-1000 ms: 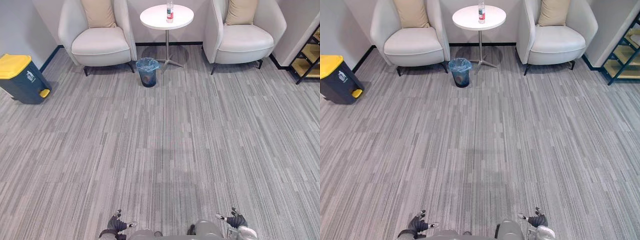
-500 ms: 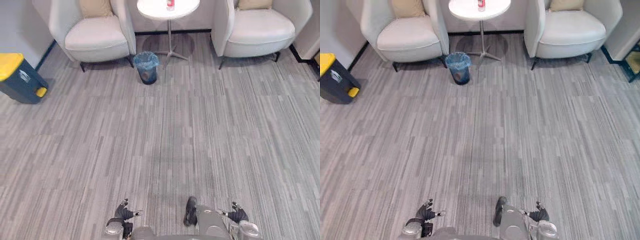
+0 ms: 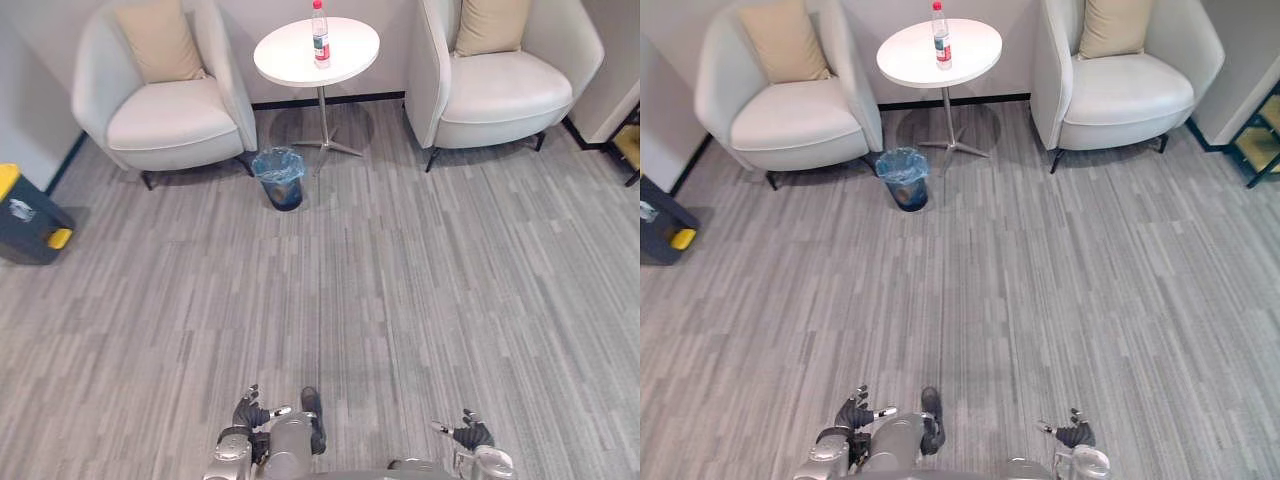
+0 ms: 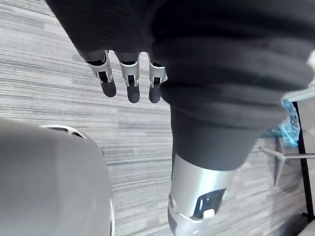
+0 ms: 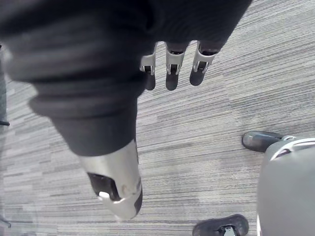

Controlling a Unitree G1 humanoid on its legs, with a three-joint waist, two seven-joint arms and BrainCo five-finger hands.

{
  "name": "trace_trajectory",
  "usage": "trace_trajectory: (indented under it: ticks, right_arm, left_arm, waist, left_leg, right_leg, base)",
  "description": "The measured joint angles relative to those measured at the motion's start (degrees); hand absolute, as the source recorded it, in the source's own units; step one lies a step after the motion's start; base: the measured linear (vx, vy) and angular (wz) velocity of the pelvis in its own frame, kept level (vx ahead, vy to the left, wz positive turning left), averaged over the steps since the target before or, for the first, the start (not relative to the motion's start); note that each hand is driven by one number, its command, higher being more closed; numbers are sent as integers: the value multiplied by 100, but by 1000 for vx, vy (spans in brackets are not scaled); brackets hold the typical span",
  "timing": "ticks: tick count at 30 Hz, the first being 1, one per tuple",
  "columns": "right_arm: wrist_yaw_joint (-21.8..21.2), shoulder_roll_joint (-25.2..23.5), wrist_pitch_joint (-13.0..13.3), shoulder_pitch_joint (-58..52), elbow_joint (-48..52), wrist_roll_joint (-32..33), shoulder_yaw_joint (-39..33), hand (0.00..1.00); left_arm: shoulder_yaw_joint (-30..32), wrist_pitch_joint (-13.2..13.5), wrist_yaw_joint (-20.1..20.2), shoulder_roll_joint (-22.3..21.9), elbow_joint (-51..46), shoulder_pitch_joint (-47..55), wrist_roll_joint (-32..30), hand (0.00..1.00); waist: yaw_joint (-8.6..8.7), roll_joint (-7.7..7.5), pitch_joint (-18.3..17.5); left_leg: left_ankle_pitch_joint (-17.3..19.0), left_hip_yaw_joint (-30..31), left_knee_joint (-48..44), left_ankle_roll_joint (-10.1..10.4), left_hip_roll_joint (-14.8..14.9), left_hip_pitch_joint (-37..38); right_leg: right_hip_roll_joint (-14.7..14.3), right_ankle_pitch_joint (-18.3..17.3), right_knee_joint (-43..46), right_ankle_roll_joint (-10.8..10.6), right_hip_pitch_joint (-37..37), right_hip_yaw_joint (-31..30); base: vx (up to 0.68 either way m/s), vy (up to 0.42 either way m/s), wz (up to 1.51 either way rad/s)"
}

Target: Gather rubbish on tea table into small bin, then transfer packed bag to large trash can.

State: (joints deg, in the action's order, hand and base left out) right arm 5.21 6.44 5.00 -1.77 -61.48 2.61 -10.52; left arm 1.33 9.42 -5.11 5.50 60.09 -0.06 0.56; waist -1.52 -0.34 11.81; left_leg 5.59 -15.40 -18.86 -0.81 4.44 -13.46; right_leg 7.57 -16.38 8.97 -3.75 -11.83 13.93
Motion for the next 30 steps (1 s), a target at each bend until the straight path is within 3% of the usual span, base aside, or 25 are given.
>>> trace_trajectory:
  ticks: [1, 2, 3, 4, 5, 7, 9, 11, 13, 14, 15, 17, 19, 20, 21, 23, 26, 28, 29, 30]
  right_arm:
    - [-3, -10, 0, -7, -10, 0, -2, 0]
    - [-14, -15, 8, 36, -4, -25, 0, 0]
    - [-29, -46, 8, 63, -8, -71, 37, 0]
    - [-44, -65, 7, 74, -9, -98, 51, 0]
    - [-52, -103, 7, 85, -12, -106, 49, 0]
    - [-73, -93, 9, 130, -32, -119, 108, 0]
    - [-138, -60, 39, 273, 13, -129, 221, 0]
    - [-170, -13, 79, 272, 148, -115, 213, 0]
    - [-168, 51, 101, 268, 246, -115, 208, 0]
    - [-165, 98, 100, 200, 203, -116, 200, 0]
    - [-158, 190, 86, 209, 140, -110, 178, 0]
    - [-159, 232, 80, 197, 100, -110, 122, 0]
    - [-158, 261, 64, 112, -19, -100, 1, 0]
    - [-156, 251, 53, 16, -66, -88, -25, 0]
    - [-144, 229, 12, -104, -89, -81, -24, 0]
    - [-137, 243, 7, -149, -109, -39, -25, 0]
    - [-133, 226, 5, -73, -117, -23, -27, 0]
    - [-111, 173, 4, -13, -115, -22, -47, 0]
    - [-100, 124, 6, -2, -114, -23, -69, 0]
    - [-85, 174, 8, -16, -111, -20, -68, 0]
  left_arm:
    - [-1, -5, 1, 16, 0, -5, 2, 0]
    - [-5, -19, 2, 27, 14, -29, 5, 0]
    - [-66, -22, 3, 47, 19, -9, 4, 0]
    - [-86, -27, 1, 53, 19, 5, 5, 0]
    - [-133, -41, 1, 80, 33, 10, 6, 0]
    - [-192, -52, -4, 96, 43, 74, 77, 0]
    - [-187, -53, -4, 51, 40, 110, 108, 0]
    - [-187, -54, -4, 29, 40, 119, 108, 0]
    - [-191, -49, -3, 37, 40, 107, 104, 0]
    - [-184, -48, -1, 58, 74, 148, 103, 0]
    - [-190, -63, 12, -75, 201, 160, 103, 0]
    - [-186, -82, 14, -112, 237, 148, 104, 0]
    - [-184, -91, 16, -129, 235, 56, 103, 0]
    - [-170, -105, 16, -162, 232, 27, 103, 0]
    - [-160, -134, 15, -207, 231, 53, 103, 0]
    - [-110, -135, 20, -226, 187, 64, 105, 0]
    - [-59, -128, 19, -230, 105, 41, 110, 0]
    - [-58, -119, 16, -231, 94, 1, 109, 0]
    - [-68, -118, 13, -234, 76, 1, 107, 0]
    - [-73, -126, 12, -262, 77, 23, 107, 0]
  waist:
    - [-22, -55, -36]
    - [-65, -77, -56]
    - [-65, -82, -59]
    - [-63, -80, -57]
    - [-55, -76, -54]
    - [-37, 15, -31]
    - [68, 202, -5]
    - [92, 313, 10]
    - [157, 306, 11]
    - [229, 239, -9]
    - [171, 425, -16]
    - [221, 423, -38]
    - [305, 526, -12]
    - [286, 573, 28]
    - [225, 546, 50]
    - [204, 451, 79]
    - [116, 484, 77]
    - [40, 444, 96]
    - [50, 427, 102]
    - [59, 504, 71]
  left_leg:
    - [123, -54, -51, -19, -50, 22]
    - [303, -166, -70, -71, -109, 138]
    - [439, -194, -71, -105, -173, 321]
    - [495, -197, -79, -148, -197, 437]
    - [578, -188, -79, -250, -247, 638]
    - [677, -168, 220, -264, -292, 1283]
    - [675, -146, 553, -261, -169, 1746]
    - [675, -132, 694, -260, -69, 1988]
    - [725, -10, 720, -105, -14, 2157]
    - [906, 93, 678, 244, -39, 2334]
    - [992, 145, 671, 403, 184, 2472]
    - [881, 219, 364, 592, 326, 2407]
    - [759, 358, -890, 772, 708, 1867]
    - [555, 404, -1945, 930, 1039, 1468]
    - [639, 283, -2733, 868, 1282, 1253]
    - [763, 15, -3155, 666, 1346, 892]
    - [821, -243, -2496, 578, 1181, 359]
    - [796, -200, -1468, 604, 837, 210]
    - [571, -179, -559, 646, 549, 215]
    - [133, -137, 349, 668, 389, 274]
  right_leg:
    - [120, -89, 366, -79, 165, -110]
    - [283, -105, 1338, -161, 594, -443]
    - [431, 73, 2440, -601, 1046, -680]
    - [480, 111, 2919, -906, 1214, -783]
    - [505, 51, 3547, -963, 1409, -835]
    - [440, -274, 4100, -431, 1766, -594]
    - [204, -494, 3650, 30, 2209, -115]
    - [78, -490, 2989, 112, 2658, 48]
    - [70, 71, 1971, 159, 2906, -26]
    - [73, 1271, 1575, 323, 2831, -53]
    - [-69, 1107, 1826, 482, 2765, 15]
    - [-89, 747, 1945, 514, 2675, 145]
    - [-259, 691, 1551, 581, 2248, 445]
    - [-430, 713, 1144, 620, 1744, 576]
    - [-554, 731, 774, 658, 1273, 605]
    - [-567, 733, 373, 661, 809, 600]
    - [-533, 767, 79, 604, 559, 416]
    - [-414, 766, -43, 509, 384, 301]
    - [-298, 706, -108, 357, 271, 255]
    - [-285, 602, -123, 188, 213, 176]
  base:
    - [428, 171, -33]
    - [428, 193, -27]
    - [424, 188, -18]
    - [449, 140, 5]
    - [468, 77, 17]
    - [507, 37, 7]
    - [379, -24, 4]
    - [402, -92, 16]
    - [411, -166, 46]
    - [495, -214, 41]
    - [485, -202, 26]
    - [491, -293, 26]
    - [387, -287, 55]
    - [310, -180, 33]
    - [313, -152, 21]
    - [252, -92, 3]
    - [259, 32, -35]
    - [241, 124, -29]
    - [294, 202, -19]
    - [294, 228, -23]
